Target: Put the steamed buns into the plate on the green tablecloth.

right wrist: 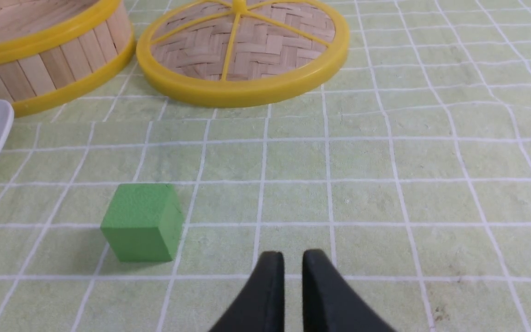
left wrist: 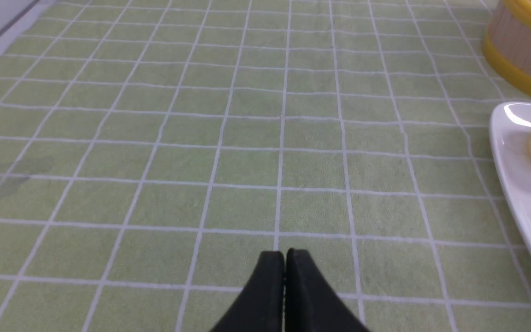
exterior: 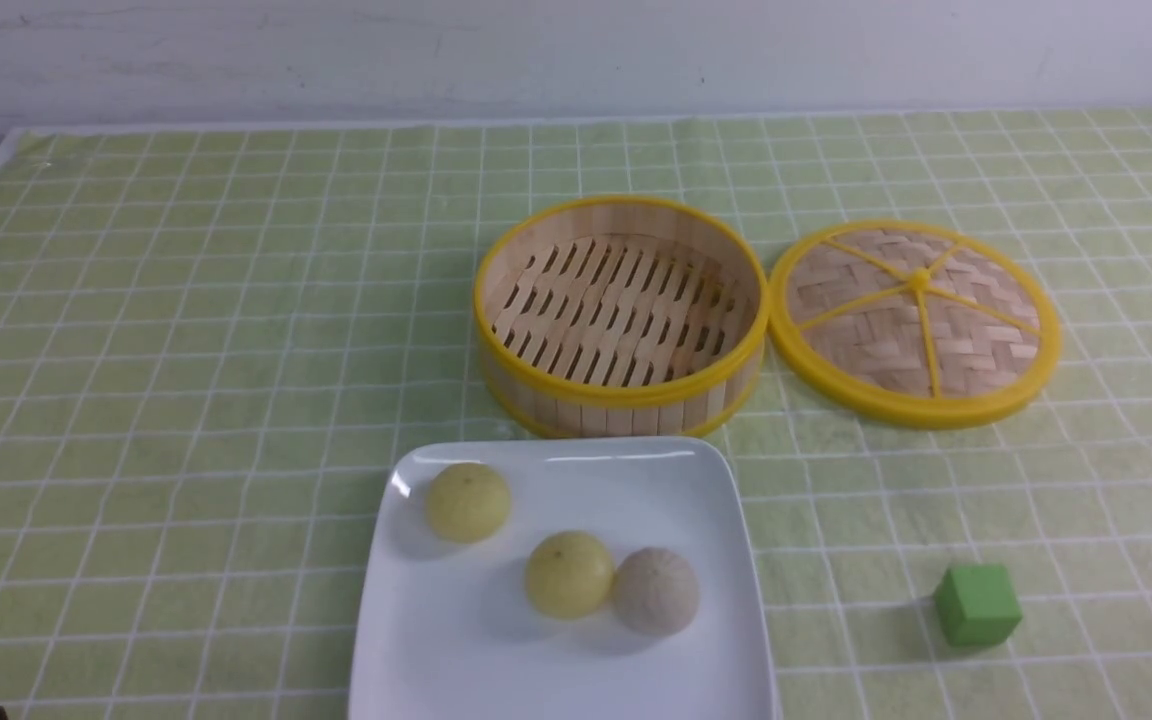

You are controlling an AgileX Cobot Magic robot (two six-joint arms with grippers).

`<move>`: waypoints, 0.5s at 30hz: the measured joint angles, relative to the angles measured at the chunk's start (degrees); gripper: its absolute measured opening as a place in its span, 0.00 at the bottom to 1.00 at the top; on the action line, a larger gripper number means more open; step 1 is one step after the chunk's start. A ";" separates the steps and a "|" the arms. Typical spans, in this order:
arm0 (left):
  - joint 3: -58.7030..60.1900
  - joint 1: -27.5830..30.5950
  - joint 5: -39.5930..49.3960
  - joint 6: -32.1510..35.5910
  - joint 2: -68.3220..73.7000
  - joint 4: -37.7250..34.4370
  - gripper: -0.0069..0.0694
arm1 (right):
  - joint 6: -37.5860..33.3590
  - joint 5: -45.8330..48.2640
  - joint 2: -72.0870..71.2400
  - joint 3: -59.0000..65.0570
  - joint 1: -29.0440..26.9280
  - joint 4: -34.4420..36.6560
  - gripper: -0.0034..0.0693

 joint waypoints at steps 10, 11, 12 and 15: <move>0.00 0.00 0.00 0.00 0.00 0.13 0.13 | 0.00 0.05 0.00 0.00 0.00 0.00 0.16; 0.00 0.00 0.00 0.00 0.00 0.13 0.13 | 0.00 0.05 0.00 0.00 0.00 0.00 0.16; 0.00 0.00 0.00 0.00 0.00 0.13 0.13 | 0.00 0.05 0.00 0.00 0.00 0.00 0.17; 0.00 0.00 -0.01 0.00 0.00 0.13 0.13 | 0.00 0.05 0.00 0.00 0.00 0.00 0.17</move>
